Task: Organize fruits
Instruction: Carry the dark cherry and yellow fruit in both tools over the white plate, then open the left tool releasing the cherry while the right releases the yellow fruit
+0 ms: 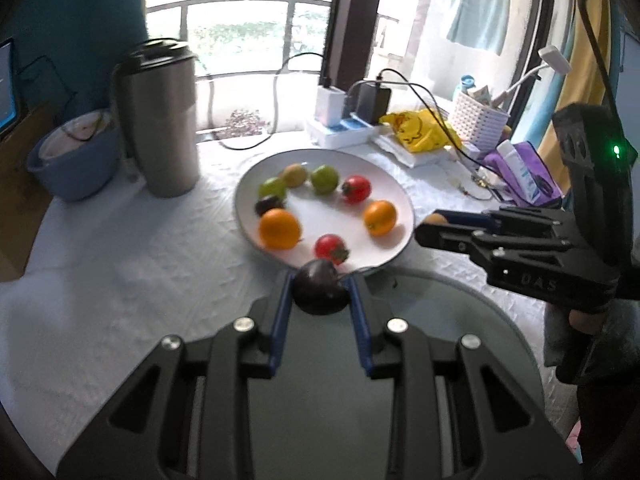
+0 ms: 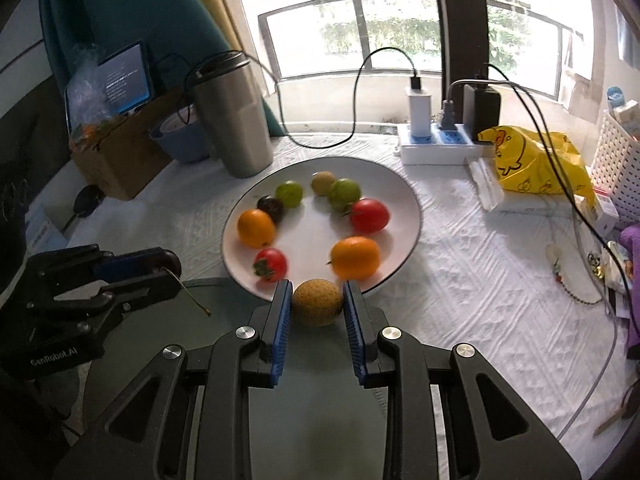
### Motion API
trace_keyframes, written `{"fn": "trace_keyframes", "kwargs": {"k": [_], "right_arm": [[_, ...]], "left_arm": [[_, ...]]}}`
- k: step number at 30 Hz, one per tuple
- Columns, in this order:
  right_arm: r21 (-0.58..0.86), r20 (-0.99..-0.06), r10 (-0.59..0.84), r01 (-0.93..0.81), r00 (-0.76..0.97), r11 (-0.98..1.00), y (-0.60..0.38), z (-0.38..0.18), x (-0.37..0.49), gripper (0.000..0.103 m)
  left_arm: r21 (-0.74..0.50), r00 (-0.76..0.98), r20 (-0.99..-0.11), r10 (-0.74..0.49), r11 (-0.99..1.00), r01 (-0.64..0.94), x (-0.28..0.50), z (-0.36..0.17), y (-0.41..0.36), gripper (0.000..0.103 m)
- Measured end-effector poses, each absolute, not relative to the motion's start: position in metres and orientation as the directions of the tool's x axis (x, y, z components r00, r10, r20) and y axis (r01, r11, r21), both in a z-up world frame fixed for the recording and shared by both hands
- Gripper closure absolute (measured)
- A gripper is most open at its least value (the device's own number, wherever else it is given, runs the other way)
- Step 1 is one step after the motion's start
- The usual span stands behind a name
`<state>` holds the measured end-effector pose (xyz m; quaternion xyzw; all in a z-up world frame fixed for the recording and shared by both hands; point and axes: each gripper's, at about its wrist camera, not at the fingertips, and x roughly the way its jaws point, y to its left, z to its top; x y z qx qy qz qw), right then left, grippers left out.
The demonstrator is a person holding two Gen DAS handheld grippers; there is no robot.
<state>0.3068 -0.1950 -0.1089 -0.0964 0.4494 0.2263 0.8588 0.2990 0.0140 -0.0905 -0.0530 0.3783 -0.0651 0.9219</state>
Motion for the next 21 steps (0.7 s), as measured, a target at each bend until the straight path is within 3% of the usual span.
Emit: {"fn": "trace_keyframes", "kwargs": {"k": [21], "right_arm": [[0.004, -0.809, 0.266, -0.447, 0.524, 0.894, -0.209, -0.119, 0.362, 0.075]], "left_arm": [[-0.189, 0.650, -0.715, -0.256, 0.967, 0.173, 0.367, -0.114, -0.018, 0.073]]}}
